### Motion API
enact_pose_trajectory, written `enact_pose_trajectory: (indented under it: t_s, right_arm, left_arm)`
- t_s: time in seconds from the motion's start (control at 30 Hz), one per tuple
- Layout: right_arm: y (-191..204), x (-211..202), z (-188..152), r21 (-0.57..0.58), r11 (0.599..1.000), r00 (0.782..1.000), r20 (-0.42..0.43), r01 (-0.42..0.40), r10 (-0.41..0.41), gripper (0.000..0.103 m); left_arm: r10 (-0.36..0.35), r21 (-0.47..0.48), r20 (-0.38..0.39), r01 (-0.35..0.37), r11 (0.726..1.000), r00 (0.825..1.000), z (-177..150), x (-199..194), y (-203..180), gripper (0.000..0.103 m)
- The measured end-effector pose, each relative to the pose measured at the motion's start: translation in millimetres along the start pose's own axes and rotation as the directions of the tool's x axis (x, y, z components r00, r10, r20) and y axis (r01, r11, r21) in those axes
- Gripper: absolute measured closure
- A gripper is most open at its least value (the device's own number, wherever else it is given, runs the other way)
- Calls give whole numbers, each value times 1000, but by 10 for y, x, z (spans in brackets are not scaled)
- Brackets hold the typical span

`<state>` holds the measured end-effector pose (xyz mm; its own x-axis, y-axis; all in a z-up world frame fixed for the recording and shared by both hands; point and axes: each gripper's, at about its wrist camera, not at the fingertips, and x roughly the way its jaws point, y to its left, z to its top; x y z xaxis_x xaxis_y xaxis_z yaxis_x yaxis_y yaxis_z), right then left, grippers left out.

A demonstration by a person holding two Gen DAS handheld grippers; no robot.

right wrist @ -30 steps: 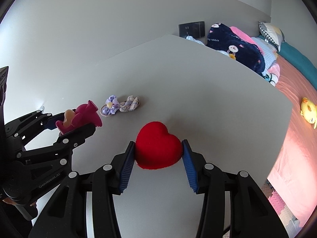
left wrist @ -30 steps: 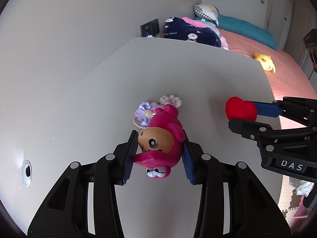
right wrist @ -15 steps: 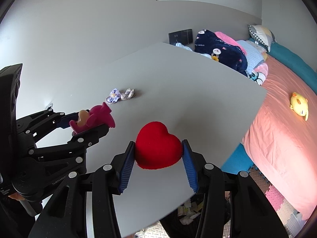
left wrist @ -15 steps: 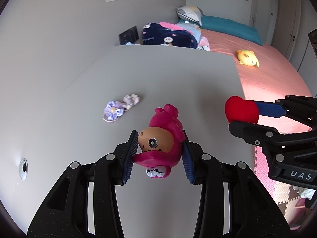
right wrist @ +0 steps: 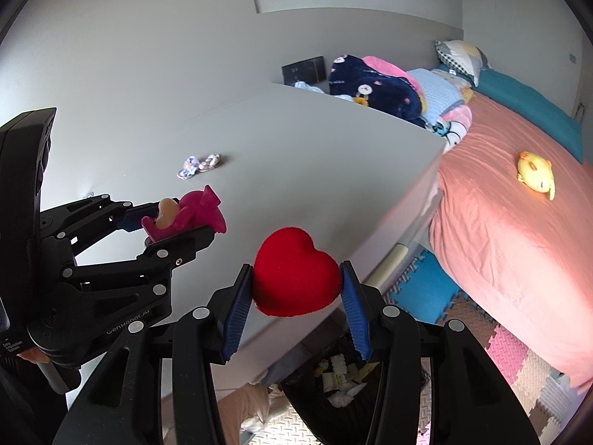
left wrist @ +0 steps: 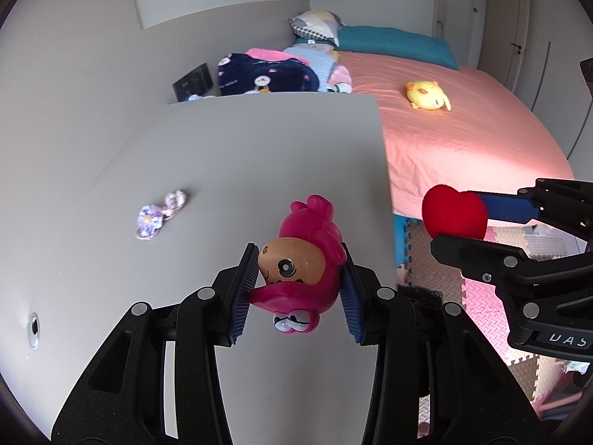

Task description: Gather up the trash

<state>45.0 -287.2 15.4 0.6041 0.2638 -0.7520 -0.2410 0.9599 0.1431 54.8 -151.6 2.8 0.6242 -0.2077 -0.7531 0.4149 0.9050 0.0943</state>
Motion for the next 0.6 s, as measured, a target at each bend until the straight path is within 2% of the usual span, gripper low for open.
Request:
enact_pose_trajectory:
  t_s: [0.6]
  right_arm:
    - [-643,-436,-502,108,990,996,8,89,-91,55]
  left_arm:
    - [-116,133,-15,117,984,993,51,27,-870,62]
